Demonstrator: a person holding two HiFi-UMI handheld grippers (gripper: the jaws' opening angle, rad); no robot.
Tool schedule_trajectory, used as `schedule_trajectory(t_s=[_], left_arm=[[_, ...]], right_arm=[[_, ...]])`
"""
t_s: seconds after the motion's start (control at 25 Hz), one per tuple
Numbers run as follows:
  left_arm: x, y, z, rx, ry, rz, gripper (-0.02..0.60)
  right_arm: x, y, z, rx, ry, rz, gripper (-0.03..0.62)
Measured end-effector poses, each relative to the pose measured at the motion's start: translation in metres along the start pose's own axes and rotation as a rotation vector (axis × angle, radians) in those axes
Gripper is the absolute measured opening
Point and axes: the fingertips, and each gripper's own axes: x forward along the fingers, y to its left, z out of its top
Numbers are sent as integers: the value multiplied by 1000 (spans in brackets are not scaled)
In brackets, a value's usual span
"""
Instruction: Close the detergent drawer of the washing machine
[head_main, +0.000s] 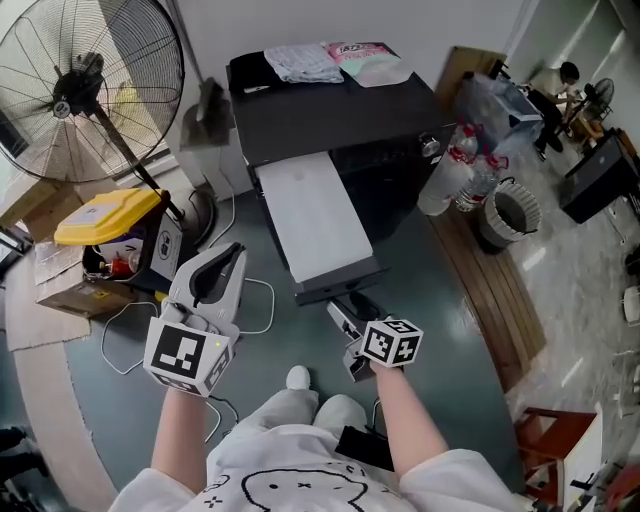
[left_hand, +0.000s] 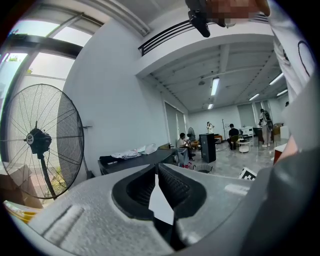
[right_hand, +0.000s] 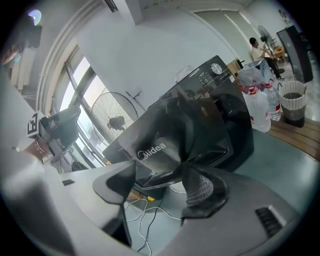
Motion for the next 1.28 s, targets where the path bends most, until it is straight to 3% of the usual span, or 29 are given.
schedule_trajectory(t_s=[0.52,1.28], left_arm=[[10,9,-10,-6,-3,-28,18],[15,10,-9,-16,-10,-62,18]], right_arm=[[1,0,1,-4,-70,112,278],[5,0,5,32,-63,78,278]])
